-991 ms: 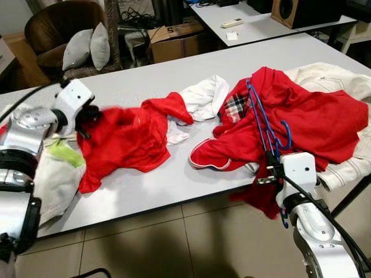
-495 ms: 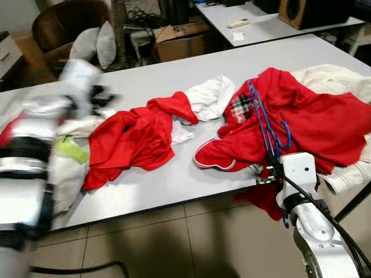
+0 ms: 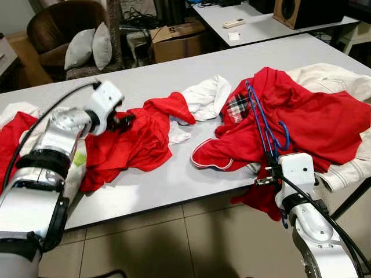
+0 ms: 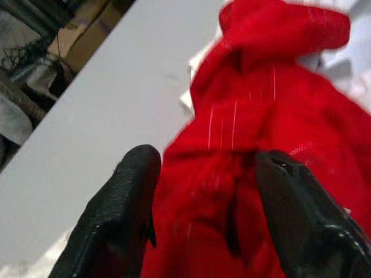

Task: Hang hanger

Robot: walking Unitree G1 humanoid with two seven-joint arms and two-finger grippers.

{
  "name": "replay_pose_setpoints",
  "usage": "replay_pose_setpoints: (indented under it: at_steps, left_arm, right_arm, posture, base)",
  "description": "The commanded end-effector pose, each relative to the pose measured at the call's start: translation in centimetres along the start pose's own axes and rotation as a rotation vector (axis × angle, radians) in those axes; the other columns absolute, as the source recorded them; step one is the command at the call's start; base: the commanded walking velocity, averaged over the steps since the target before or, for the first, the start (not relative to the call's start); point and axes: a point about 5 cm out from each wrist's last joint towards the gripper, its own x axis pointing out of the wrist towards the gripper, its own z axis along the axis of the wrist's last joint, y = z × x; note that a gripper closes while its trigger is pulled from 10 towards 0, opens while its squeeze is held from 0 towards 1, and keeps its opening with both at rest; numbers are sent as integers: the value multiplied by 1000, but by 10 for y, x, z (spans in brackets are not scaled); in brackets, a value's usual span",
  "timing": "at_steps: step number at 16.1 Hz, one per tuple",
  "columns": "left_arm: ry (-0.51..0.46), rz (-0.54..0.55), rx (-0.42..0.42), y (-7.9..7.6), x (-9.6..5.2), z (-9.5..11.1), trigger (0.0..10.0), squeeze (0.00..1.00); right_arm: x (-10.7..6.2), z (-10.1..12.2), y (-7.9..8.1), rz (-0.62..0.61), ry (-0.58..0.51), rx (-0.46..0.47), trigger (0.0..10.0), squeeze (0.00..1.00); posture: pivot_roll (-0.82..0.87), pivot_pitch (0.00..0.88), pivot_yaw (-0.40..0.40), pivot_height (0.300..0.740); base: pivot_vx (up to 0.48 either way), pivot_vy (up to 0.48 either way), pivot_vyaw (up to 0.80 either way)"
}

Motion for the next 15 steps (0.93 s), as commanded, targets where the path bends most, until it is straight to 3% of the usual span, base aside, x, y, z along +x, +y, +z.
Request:
replay_pose_setpoints:
  at_steps: [1,2,3,4,5,6,7,9,10,15]
  left_arm:
    - [44,53,-3,9,-8,-10,10000,1000]
    - [56,65,-21,11,-9,-13,10000,882]
    - [56,61,-40,10,-9,-15,10000,482]
    - [58,58,-100,7,-9,-22,10000,0]
    - [53,70,-161,3,-7,-27,10000,0]
    - [35,75,-217,0,-4,-27,6627,0]
    - [14,81,-252,-4,0,-26,4706,0]
    - [18,93,-278,-8,3,-27,2941,0]
    - [33,106,-279,-9,5,-28,0,0]
    - [133,158,-183,-8,3,-39,0,0]
  right_arm:
    - [0,0,1,6,-2,8,10000,0]
    - [0,0,1,7,-2,8,10000,0]
    - [0,0,1,7,-2,7,10000,0]
    - [0,0,1,9,-2,7,10000,0]
    - [1,0,2,15,-2,6,10000,0]
    - [2,0,2,20,-4,5,10000,0]
    - [3,1,2,23,-6,4,10000,0]
    - [4,1,2,24,-8,1,10000,0]
    - [4,2,1,23,-9,-2,10000,0]
    - [1,1,-1,16,-8,-6,10000,0]
  posture:
    - [-138,0,161,740]
    - [-138,0,161,740]
    - [-137,0,160,740]
    - [-132,0,153,740]
    - [-130,0,148,740]
    - [-129,0,146,740]
    - [-130,0,144,740]
    - [-137,0,146,740]
    - [-142,0,149,740]
    - [-155,0,155,740]
  base:
    - [0,0,0]
    - [0,0,0]
    - [0,0,0]
    - [0,0,0]
    - [0,0,0]
    - [0,0,0]
    - [0,0,0]
    - [0,0,0]
    - [0,0,0]
    - [0,0,0]
